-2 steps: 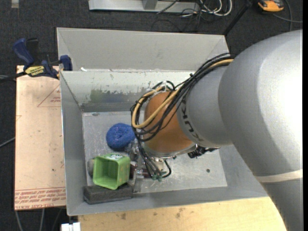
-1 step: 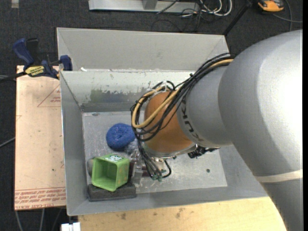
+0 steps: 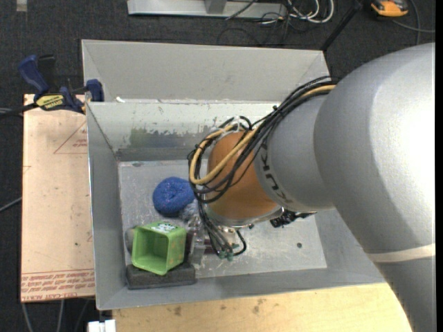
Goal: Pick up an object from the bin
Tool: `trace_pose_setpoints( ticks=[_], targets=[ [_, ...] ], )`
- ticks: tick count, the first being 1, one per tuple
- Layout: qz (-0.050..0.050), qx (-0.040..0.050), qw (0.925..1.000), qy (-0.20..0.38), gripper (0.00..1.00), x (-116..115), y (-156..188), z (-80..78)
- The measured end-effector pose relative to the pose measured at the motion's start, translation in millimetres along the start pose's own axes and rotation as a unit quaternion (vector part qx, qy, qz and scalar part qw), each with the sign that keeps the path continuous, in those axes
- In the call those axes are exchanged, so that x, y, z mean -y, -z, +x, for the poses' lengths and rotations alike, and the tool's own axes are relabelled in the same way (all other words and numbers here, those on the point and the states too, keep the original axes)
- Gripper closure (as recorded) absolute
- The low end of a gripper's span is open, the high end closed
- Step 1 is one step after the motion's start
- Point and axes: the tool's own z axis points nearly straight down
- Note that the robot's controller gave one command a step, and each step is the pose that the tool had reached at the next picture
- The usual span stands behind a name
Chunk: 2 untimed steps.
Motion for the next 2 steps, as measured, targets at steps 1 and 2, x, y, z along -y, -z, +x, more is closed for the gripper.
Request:
trace_pose_setpoints(
  ticks=[1,2],
  targets=[
    [0.001,-0.0024,0.9999,0.013,1.0,0.4,51.2,1.2],
    [-0.001,0.0041,0.9991,0.043,1.0,-0.2,79.3,-8.2]
  ],
)
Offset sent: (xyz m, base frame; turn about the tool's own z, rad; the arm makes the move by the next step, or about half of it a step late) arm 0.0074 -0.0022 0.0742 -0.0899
